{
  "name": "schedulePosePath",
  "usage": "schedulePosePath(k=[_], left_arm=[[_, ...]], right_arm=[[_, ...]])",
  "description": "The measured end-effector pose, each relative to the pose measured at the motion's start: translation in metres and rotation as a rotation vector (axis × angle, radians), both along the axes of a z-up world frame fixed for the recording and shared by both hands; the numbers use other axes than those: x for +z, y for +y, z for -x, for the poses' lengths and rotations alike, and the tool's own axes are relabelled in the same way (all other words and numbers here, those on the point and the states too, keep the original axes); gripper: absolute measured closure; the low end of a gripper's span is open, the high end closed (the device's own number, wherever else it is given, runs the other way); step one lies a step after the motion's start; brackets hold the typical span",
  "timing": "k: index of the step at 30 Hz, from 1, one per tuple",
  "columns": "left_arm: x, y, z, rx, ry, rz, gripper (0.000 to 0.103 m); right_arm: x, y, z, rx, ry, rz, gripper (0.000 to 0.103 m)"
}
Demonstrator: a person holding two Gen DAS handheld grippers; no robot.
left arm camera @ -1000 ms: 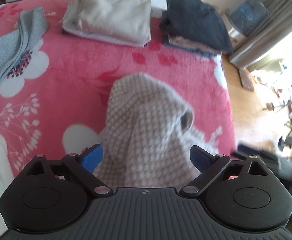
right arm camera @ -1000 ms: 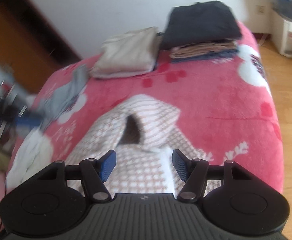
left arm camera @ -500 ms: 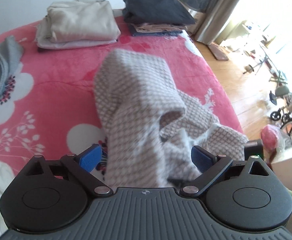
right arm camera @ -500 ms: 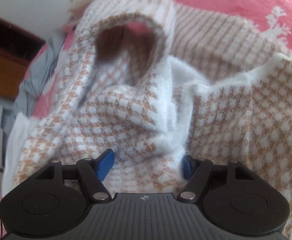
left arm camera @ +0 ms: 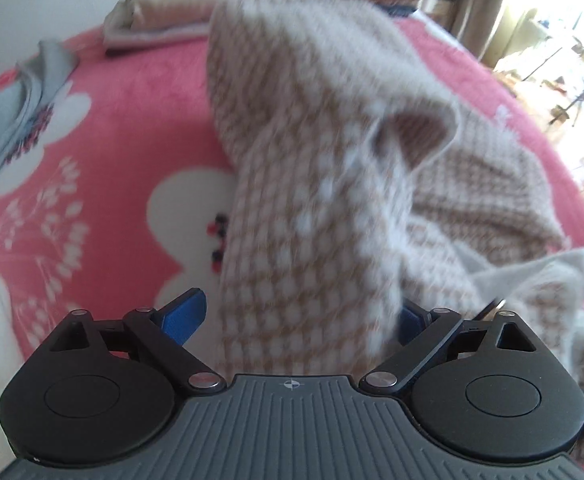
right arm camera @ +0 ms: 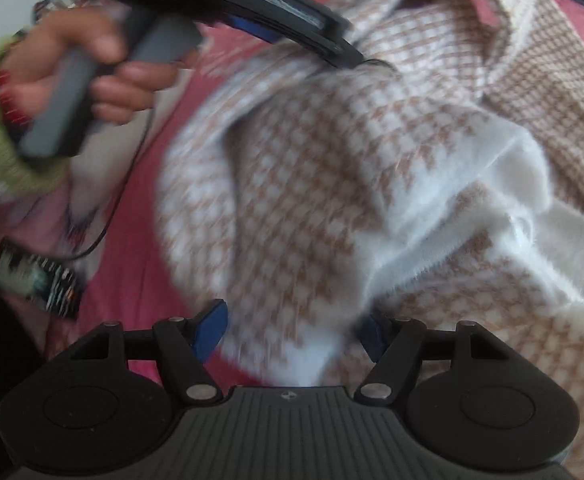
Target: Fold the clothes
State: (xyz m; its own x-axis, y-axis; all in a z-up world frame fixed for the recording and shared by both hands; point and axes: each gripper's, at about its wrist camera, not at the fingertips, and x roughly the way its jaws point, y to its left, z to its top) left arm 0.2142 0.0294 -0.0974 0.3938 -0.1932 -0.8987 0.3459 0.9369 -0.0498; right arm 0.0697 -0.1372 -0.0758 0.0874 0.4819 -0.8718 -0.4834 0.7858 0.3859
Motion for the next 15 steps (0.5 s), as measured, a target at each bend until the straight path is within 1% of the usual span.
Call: schedulePosePath(k=[2,3,4,5,7,8,10,11,12,13,14,15], left_arm=[[-0.004,0.004,0.005,0.032,-0.005,0.002,0.015],[-0.004,0.006,0.009,0.043,-0.012,0.010,0.018],[-0.004,0.007,0.012,0.055,-0.019,0.022,0.021],[-0.003,0.008,0.015,0.068,-0.026,0.035,0.024],[-0.002,0.009,0.020,0.082,-0.043,0.047,0.033],[0.000,0.009,0.022,0.085,-0.050,0.046,0.035],[0.002,0.004,0.027,0.097,-0.067,0.030,0.047],[0.005,0.002,0.029,0.105,-0.074,0.022,0.051],[0.006,-0.001,0.032,0.118,-0.085,0.012,0.060],[0.007,-0.005,0.035,0.130,-0.095,0.002,0.070],[0.008,-0.006,0.038,0.144,-0.107,-0.016,0.075],[0.010,-0.007,0.041,0.157,-0.117,-0.040,0.087]], right_arm=[[0.021,-0.021,0.011,0.015,0.007,-0.042,0.033],[0.033,-0.035,0.015,0.005,-0.006,-0.064,0.033],[0.046,-0.052,0.016,-0.022,-0.039,-0.091,0.033],[0.058,-0.070,0.016,-0.060,-0.075,-0.118,0.031],[0.077,-0.111,0.007,-0.194,-0.162,-0.176,0.030],[0.080,-0.129,-0.004,-0.276,-0.201,-0.198,0.030],[0.073,-0.158,-0.028,-0.431,-0.247,-0.236,0.029],[0.060,-0.166,-0.046,-0.476,-0.234,-0.259,0.029],[0.047,-0.174,-0.064,-0.522,-0.222,-0.283,0.029],[0.035,-0.178,-0.081,-0.554,-0.204,-0.300,0.029],[0.024,-0.172,-0.097,-0.557,-0.178,-0.305,0.031],[0.012,-0.166,-0.111,-0.559,-0.154,-0.306,0.032]])
